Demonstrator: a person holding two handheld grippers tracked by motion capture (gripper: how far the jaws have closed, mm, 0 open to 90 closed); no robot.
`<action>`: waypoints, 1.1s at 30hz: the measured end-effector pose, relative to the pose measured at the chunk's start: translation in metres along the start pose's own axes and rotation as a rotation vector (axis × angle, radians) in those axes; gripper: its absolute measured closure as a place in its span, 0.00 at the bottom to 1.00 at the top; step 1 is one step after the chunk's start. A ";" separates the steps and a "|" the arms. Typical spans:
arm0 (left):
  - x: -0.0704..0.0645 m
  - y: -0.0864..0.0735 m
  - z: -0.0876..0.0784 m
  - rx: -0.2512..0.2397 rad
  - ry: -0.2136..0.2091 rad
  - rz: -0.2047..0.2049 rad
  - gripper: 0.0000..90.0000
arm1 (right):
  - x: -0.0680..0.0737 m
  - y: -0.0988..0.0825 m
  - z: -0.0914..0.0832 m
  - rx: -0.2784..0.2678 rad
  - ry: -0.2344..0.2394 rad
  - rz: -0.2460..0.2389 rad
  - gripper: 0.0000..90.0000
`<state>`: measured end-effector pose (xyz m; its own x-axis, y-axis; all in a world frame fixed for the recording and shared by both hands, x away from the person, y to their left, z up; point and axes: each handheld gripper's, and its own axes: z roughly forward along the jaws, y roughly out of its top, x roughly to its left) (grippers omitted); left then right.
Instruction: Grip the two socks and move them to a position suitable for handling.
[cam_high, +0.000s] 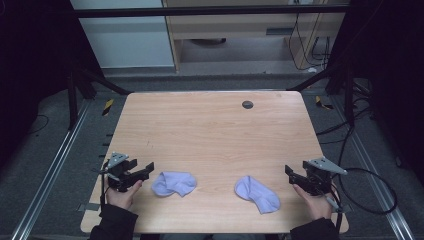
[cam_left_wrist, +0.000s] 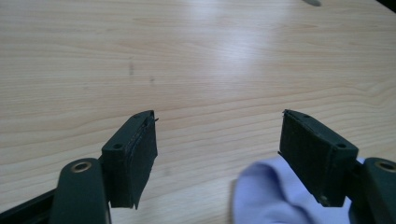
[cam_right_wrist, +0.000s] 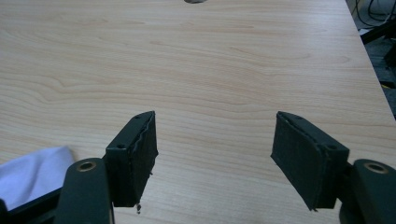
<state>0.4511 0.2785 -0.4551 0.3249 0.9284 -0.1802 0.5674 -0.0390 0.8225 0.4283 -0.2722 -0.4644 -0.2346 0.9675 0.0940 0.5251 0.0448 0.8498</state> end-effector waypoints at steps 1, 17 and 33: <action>-0.008 0.000 0.000 0.006 -0.016 0.008 0.30 | 0.000 0.000 -0.001 -0.002 0.002 -0.002 0.34; -0.071 -0.002 0.012 0.044 -0.077 0.136 0.33 | 0.031 0.009 -0.012 0.021 0.094 -0.104 0.45; -0.134 0.005 0.037 0.034 -0.133 0.223 0.37 | 0.043 -0.001 -0.022 0.038 0.155 -0.124 0.53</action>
<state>0.4383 0.1406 -0.4472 0.5405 0.8386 -0.0679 0.4952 -0.2519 0.8314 0.4000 -0.2358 -0.4494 -0.4205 0.9045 0.0712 0.5143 0.1729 0.8400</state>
